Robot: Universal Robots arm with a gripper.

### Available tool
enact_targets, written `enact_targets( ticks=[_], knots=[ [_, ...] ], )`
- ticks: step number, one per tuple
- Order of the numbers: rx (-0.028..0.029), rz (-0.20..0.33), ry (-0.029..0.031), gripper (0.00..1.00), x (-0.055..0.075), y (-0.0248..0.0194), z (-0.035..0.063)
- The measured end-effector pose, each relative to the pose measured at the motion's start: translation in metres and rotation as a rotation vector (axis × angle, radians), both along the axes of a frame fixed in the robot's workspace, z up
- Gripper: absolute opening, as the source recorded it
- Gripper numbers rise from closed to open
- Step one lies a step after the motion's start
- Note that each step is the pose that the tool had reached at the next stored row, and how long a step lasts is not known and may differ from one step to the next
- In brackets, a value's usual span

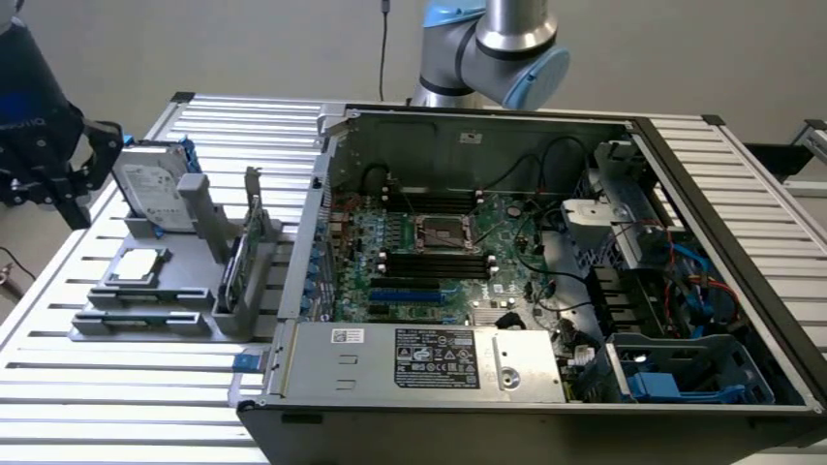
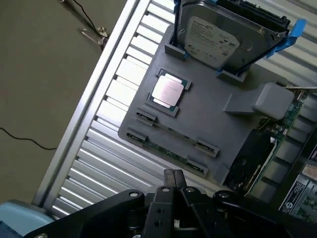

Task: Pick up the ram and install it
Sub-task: 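Pick up the ram and move it above insertion slot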

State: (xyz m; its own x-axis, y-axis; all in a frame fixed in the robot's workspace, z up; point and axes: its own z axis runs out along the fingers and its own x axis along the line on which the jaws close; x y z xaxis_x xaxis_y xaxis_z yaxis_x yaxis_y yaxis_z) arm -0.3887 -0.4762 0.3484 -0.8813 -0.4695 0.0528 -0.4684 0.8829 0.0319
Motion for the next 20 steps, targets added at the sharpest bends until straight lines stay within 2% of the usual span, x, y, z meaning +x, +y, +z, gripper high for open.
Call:
enact_targets(
  ticks=[10, 20],
  knots=[
    [-0.0003, 0.183, 0.0, 0.11, 0.0, 0.0, -0.0006],
    [-0.0002, 0.365, -0.0001, 0.11, 0.0, 0.0, -0.0072]
  ],
)
